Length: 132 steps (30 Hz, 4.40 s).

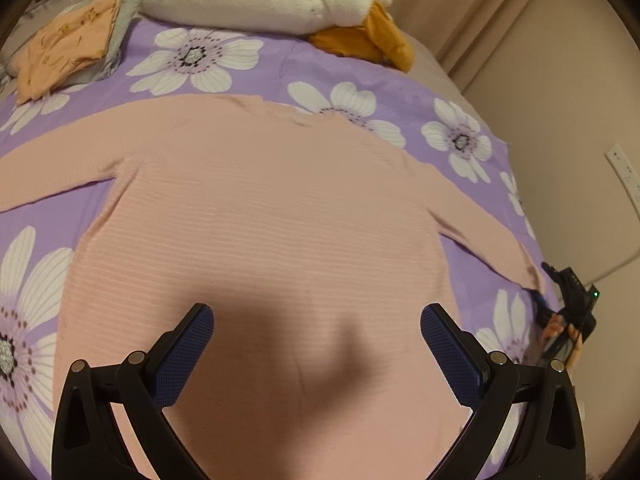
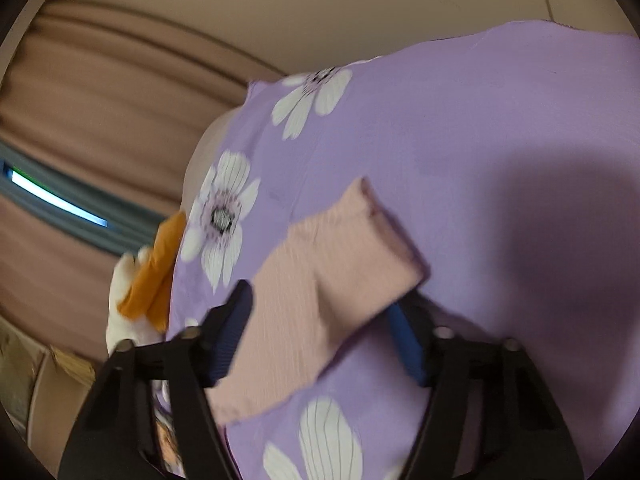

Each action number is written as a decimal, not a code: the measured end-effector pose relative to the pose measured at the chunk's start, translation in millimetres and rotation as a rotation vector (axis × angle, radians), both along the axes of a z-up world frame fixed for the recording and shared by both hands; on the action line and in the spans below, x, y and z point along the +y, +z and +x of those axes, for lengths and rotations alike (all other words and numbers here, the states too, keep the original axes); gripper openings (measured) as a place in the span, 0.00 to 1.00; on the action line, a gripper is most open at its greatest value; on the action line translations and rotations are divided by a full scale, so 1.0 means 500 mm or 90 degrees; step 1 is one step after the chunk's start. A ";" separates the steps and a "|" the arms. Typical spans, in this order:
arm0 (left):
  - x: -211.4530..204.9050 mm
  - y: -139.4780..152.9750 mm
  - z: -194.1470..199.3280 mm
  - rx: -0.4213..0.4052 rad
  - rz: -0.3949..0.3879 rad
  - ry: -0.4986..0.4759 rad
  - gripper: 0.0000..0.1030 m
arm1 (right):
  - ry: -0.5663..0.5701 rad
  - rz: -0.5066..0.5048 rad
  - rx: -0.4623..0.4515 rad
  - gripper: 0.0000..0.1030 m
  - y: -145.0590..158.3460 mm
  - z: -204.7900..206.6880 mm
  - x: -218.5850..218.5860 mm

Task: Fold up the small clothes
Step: 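Grasp the cuff of one pink sleeve with the right tool, then fold the held sleeve across the shirt body with the right tool, release, then grasp the cuff of the other pink sleeve with the left tool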

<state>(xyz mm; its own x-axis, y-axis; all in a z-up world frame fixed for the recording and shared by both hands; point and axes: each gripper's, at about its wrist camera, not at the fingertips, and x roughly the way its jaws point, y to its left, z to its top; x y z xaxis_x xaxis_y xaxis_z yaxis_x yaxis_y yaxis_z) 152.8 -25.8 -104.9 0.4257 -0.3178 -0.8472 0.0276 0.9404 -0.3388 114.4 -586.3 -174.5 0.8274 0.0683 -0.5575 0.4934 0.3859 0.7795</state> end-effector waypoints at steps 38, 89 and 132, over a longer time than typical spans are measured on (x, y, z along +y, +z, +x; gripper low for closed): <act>0.370 -0.001 0.005 -0.019 -0.015 0.225 0.99 | 0.642 -0.585 0.000 0.07 0.247 0.385 0.992; 0.680 -0.069 0.064 -0.098 -0.259 0.447 0.76 | 0.605 -0.254 -0.007 0.62 0.097 0.136 0.659; 0.476 0.156 0.197 -0.231 -0.069 0.258 0.03 | 0.609 -0.281 0.011 0.62 0.089 0.115 0.695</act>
<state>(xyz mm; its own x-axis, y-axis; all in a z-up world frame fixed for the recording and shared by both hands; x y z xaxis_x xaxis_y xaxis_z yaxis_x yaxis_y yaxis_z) 251.5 212.0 -26.7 0.7908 -0.1450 -0.5946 -0.1958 0.8605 -0.4702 171.8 -238.6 -130.0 0.5281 0.4762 -0.7031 -0.1568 0.8684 0.4704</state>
